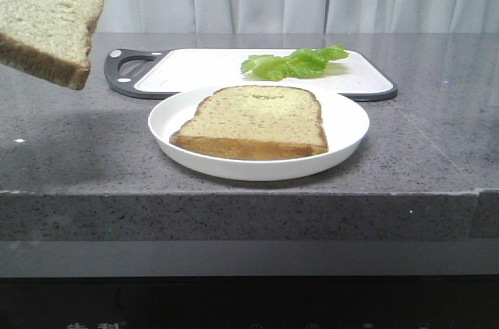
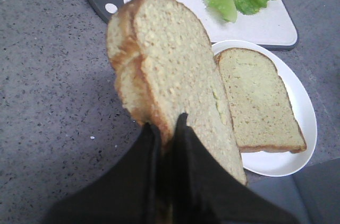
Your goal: Left arm grabs bread, right arm adds lettuce
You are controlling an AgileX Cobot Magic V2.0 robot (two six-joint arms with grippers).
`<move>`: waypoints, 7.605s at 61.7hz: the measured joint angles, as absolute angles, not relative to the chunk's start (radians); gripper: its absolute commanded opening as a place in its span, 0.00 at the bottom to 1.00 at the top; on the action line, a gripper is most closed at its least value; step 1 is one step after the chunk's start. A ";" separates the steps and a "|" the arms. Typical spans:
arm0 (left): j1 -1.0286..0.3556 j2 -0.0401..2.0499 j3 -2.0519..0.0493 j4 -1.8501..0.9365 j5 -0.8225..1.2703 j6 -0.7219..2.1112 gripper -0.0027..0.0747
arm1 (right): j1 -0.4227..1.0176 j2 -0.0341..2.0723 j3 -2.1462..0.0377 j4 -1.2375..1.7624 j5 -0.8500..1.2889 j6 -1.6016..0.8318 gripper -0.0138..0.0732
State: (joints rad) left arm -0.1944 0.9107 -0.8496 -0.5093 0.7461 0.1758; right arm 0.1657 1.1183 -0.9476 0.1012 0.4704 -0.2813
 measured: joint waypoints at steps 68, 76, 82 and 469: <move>-0.194 0.911 -0.850 -0.453 0.746 0.176 0.01 | 0.227 2.126 -2.063 0.296 1.145 -0.445 0.74; -0.194 0.911 -0.850 -0.453 0.746 0.176 0.01 | 0.229 2.148 -2.091 0.283 1.160 -0.445 0.74; -0.194 0.911 -0.850 -0.453 0.746 0.176 0.01 | 0.229 2.148 -2.101 0.262 1.172 -0.445 0.74; -0.491 1.581 -1.190 -0.748 0.702 0.306 0.40 | 0.506 0.864 -0.905 0.185 0.856 -0.268 0.09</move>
State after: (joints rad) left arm -0.4908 1.5809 -1.1896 -0.7483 0.7021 0.3060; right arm 0.5056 0.8644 -0.9045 0.1848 0.8556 -0.2678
